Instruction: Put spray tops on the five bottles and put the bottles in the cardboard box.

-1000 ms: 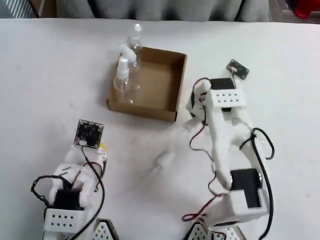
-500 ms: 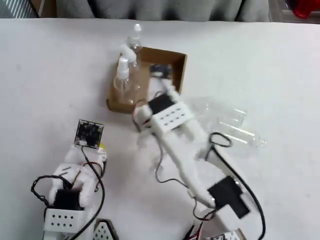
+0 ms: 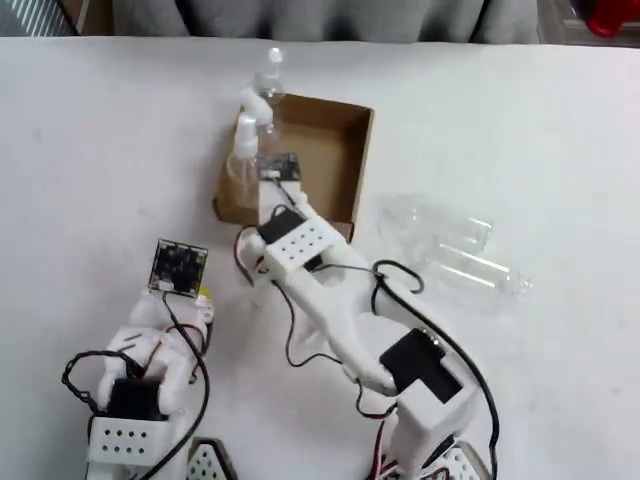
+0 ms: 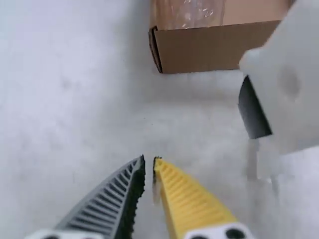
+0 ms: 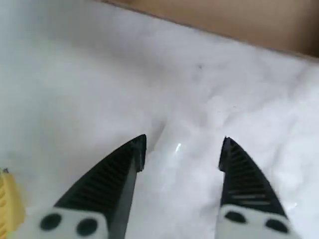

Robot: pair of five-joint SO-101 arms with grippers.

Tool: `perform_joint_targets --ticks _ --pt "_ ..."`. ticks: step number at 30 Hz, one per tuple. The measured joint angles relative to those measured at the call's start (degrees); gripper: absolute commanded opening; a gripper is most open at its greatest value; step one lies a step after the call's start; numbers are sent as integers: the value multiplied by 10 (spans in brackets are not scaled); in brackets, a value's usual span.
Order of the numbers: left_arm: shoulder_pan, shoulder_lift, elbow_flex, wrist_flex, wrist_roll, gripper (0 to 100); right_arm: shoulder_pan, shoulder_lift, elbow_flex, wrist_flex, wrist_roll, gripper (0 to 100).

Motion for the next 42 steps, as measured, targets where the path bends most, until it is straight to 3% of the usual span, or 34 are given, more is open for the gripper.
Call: perform_joint_targets --ticks 3,8,14,19,23,29,33,36,42 --pt "0 0 0 0 0 40 2 -11 -6 63 36 193" --pt "0 0 0 0 0 39 42 -91 -22 200 185 142" --pt "0 0 0 0 0 41 206 -198 -23 289 447 77" --pt "0 0 0 0 0 39 356 -244 -23 294 658 143" --pt "0 0 0 0 0 39 471 -248 -23 278 747 209" --pt "0 0 0 0 0 41 522 -221 22 186 823 246" --pt "0 0 0 0 0 41 520 -186 31 121 844 142" --pt "0 0 0 0 0 39 520 -181 31 94 794 2" --pt "0 0 0 0 0 41 520 -187 31 86 617 61"
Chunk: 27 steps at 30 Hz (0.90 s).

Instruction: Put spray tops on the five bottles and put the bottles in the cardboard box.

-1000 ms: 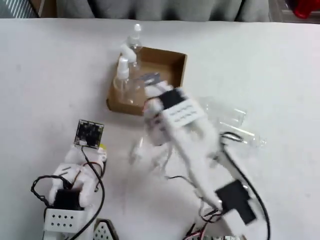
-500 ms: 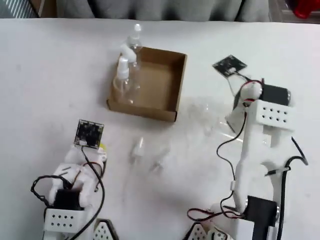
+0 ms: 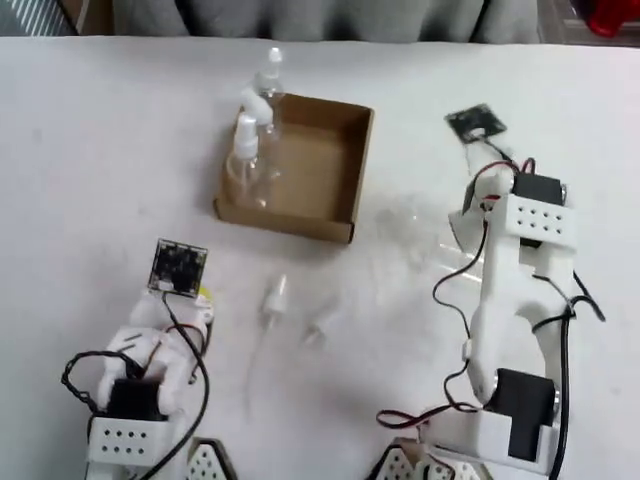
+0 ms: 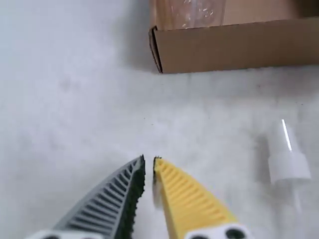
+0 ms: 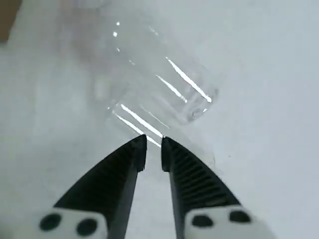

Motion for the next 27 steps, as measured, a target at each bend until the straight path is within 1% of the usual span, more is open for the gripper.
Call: perform_joint_targets --ticks 5,10,16,20,25,27 --pt "0 0 0 0 0 39 0 -2 3 -1 -71 61" --pt "0 0 0 0 0 39 -5 -13 4 40 -125 61" --pt "0 0 0 0 0 38 -4 -35 4 63 -135 61" --pt "0 0 0 0 0 38 0 -81 4 77 -135 61" --pt "0 0 0 0 0 38 -3 -109 4 56 -135 62" --pt "0 0 0 0 0 38 -18 -109 4 40 -136 62"
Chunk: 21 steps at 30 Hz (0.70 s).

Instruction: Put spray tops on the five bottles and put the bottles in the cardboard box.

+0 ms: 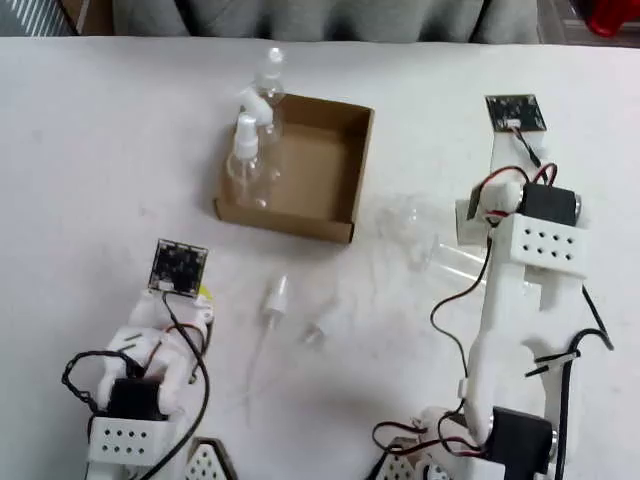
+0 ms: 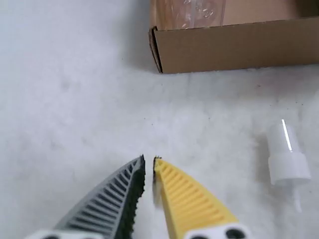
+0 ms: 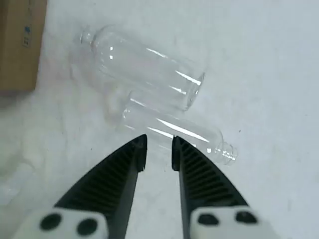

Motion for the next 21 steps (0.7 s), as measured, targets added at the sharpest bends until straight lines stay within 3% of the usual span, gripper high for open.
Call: perform_joint_targets --ticks 7,12,21 --pt "0 0 0 0 0 23 -55 54 0 -47 -16 62" --pt "0 0 0 6 0 23 -53 118 0 -97 -51 62" --pt "0 0 0 7 0 23 -50 218 0 -134 -45 62"
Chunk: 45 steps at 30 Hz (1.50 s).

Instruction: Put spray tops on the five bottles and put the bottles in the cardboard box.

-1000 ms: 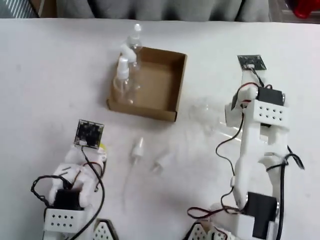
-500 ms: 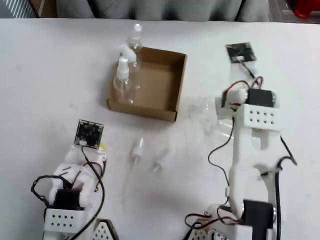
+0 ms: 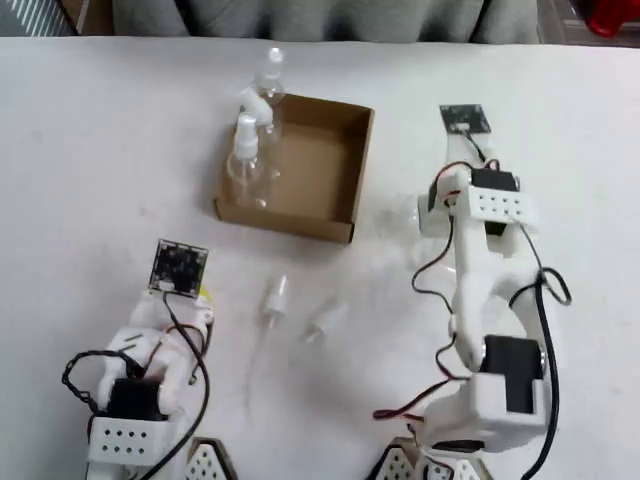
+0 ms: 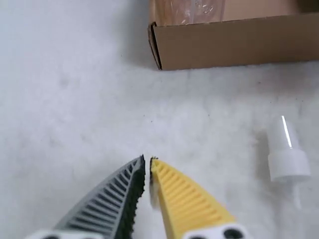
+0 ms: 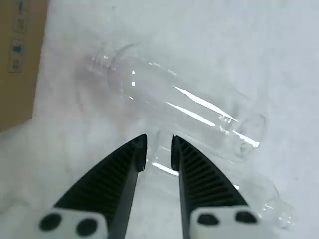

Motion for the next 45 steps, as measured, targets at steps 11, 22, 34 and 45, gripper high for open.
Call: perform_joint_targets --ticks 11,22,34,45 --pt "0 0 0 0 0 23 6 40 0 62 113 62" --pt "0 0 0 0 0 23 80 -48 0 211 307 23" --pt "0 0 0 0 0 23 232 -245 0 254 99 29" --pt "0 0 0 0 0 23 233 -273 57 179 -262 179"
